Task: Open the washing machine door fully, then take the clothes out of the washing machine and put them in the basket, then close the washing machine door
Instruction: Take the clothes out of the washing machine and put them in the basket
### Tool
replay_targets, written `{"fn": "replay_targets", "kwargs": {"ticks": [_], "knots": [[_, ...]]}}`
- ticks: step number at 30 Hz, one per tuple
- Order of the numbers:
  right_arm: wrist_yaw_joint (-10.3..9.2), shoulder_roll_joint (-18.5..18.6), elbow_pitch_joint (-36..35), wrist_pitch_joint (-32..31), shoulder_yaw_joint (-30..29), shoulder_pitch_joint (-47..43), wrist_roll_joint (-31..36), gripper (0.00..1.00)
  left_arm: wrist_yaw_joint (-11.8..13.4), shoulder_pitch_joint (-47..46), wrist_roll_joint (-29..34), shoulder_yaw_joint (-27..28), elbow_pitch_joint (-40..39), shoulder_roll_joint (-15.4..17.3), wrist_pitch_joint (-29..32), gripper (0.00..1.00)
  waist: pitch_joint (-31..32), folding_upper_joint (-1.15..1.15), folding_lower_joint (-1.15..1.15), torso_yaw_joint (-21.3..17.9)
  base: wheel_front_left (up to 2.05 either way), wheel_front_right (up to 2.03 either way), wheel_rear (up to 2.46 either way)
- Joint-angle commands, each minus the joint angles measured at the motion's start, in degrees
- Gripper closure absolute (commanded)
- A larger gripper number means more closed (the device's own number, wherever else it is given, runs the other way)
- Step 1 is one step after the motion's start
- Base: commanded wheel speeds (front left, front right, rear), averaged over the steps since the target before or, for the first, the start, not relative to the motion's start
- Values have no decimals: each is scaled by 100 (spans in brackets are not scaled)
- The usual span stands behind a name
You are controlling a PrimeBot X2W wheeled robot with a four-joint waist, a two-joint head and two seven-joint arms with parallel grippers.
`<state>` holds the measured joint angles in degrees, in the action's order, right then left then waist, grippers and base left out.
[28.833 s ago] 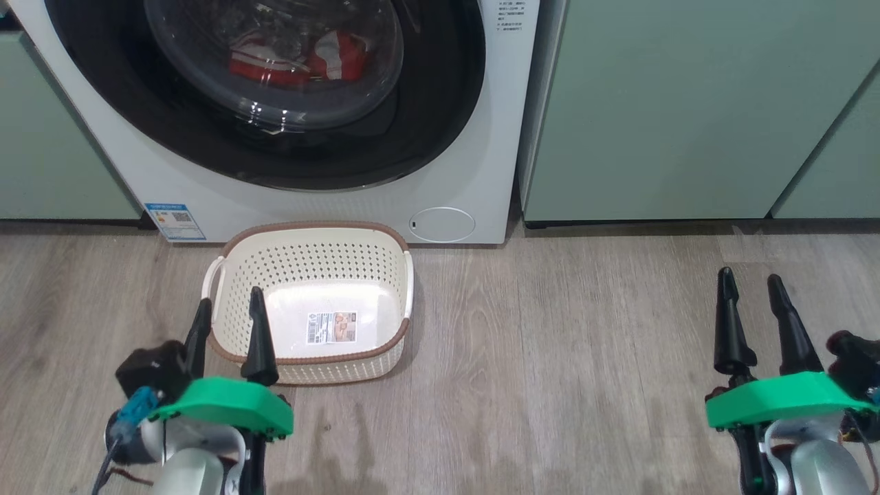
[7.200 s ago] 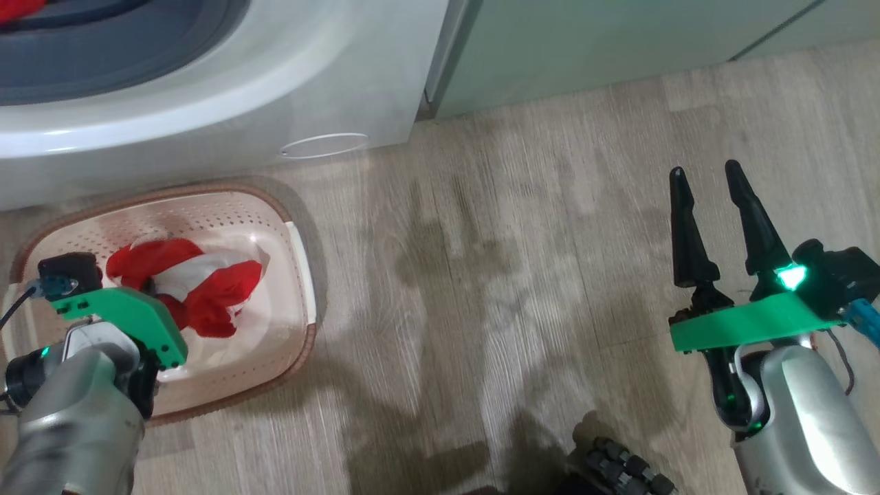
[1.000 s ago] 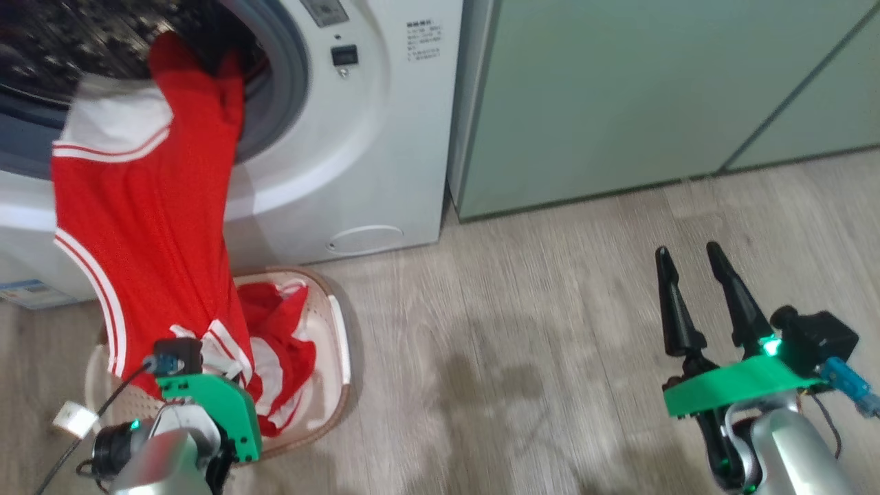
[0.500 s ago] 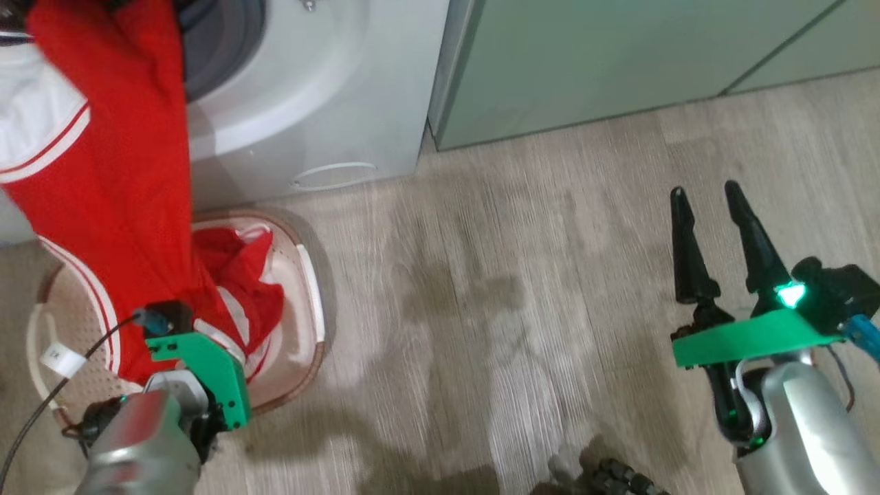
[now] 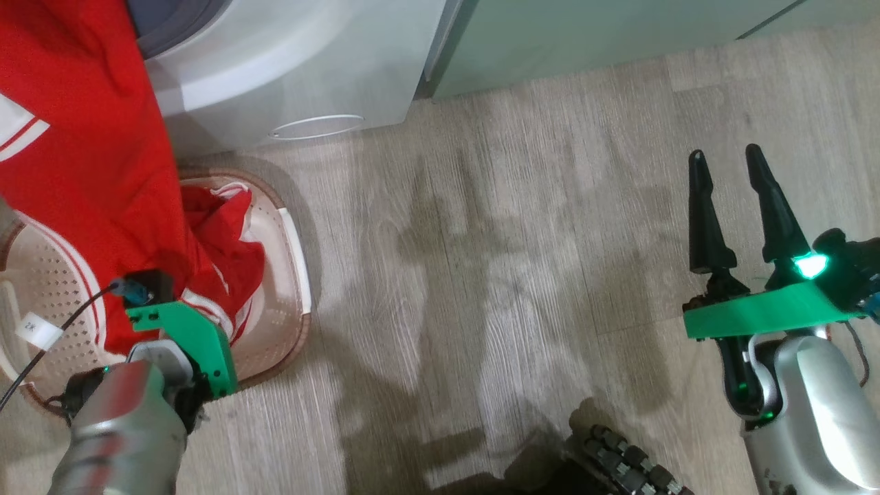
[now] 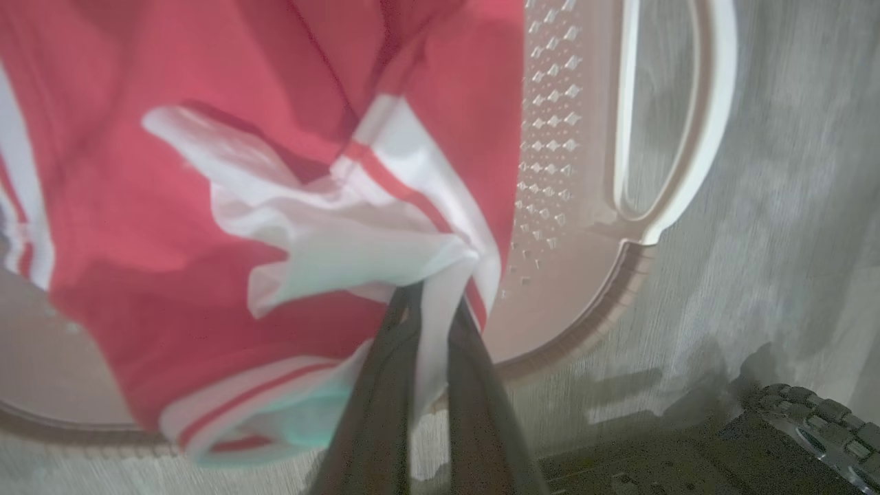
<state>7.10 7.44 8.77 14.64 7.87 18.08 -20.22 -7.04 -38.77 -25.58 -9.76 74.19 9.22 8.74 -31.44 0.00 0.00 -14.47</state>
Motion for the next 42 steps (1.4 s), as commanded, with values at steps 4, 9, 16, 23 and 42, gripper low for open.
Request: {"fn": "replay_targets", "kwargs": {"ticks": [4, 9, 16, 23, 42], "knots": [[39, 50, -154, 36, 24, -36, 50, 0, 58, 40, 121, 19, -30, 213, -537, 35, 115, 0, 0, 34, 0, 0, 0], [39, 18, -107, 36, 77, -85, 40, 0, 55, 183, -10, 111, -26, 204, -940, 0, 433, 0, 0, 76, 0, 0, 0], [39, 9, 23, 36, 187, -267, -12, 0, 33, 414, -128, 203, -25, 243, -1940, 0, 1076, 0, 0, 130, 0, 0, 0], [39, 37, 143, 36, 218, -621, -54, 0, -16, 701, -142, 203, -312, 292, -2360, 0, 1794, 0, 0, 210, 0, 0, 0], [39, 68, 244, 36, 263, -1432, -155, 0, 194, 3033, 360, 1439, -3436, 128, -2372, 0, 3014, 0, 0, 321, 0, 0, 0]]}}
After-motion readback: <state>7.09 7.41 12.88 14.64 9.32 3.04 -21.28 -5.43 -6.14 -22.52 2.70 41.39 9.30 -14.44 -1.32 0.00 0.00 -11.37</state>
